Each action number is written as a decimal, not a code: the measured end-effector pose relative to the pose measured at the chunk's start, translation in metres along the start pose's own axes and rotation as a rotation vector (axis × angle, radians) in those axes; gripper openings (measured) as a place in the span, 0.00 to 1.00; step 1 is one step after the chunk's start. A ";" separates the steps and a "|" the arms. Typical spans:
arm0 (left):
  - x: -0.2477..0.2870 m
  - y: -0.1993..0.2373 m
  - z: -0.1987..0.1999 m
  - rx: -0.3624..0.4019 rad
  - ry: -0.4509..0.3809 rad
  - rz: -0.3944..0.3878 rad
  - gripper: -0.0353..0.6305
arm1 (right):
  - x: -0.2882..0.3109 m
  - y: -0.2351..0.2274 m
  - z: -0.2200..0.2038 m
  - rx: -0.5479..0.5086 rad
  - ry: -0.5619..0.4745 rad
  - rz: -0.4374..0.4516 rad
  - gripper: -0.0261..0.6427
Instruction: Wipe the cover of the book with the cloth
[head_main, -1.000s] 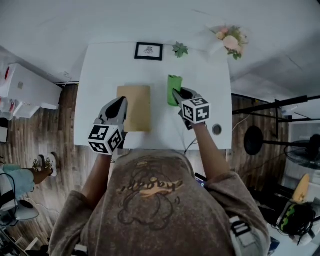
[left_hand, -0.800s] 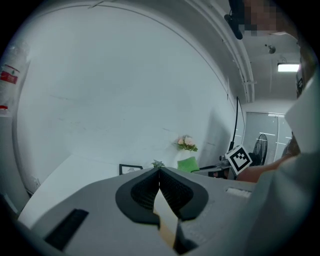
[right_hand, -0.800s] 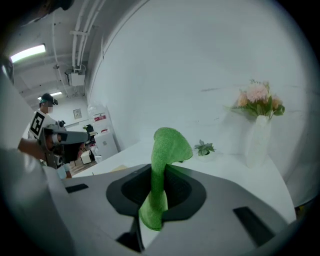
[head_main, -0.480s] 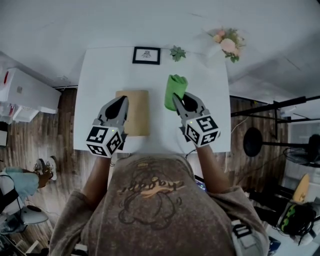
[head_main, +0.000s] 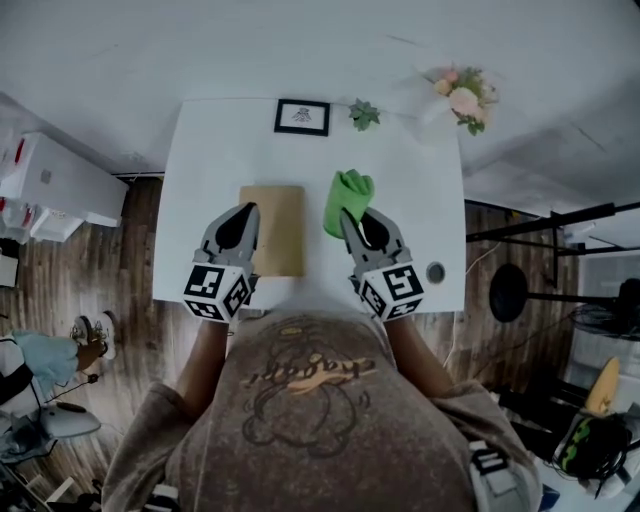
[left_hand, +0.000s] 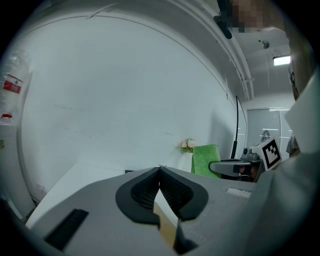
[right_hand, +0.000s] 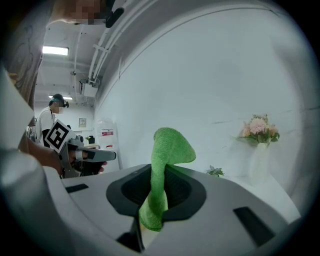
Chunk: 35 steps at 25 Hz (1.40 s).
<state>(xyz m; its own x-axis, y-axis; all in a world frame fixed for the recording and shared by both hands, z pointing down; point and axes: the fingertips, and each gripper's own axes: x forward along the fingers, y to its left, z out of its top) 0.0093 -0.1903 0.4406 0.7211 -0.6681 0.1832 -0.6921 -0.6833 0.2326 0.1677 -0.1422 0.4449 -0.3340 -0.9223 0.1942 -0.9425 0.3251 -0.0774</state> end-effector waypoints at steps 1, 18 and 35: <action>-0.001 0.001 -0.002 0.005 -0.003 0.004 0.06 | 0.000 0.000 -0.003 0.006 0.001 -0.003 0.13; -0.017 0.007 -0.022 0.037 -0.009 0.032 0.06 | -0.003 0.009 -0.039 0.040 0.036 -0.014 0.13; -0.022 0.014 -0.026 0.000 -0.001 0.065 0.06 | 0.001 0.014 -0.045 0.055 0.049 -0.007 0.13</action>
<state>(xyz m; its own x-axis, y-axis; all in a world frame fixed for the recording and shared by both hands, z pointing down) -0.0154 -0.1770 0.4648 0.6745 -0.7114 0.1974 -0.7377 -0.6383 0.2201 0.1535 -0.1291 0.4883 -0.3290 -0.9126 0.2429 -0.9433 0.3056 -0.1296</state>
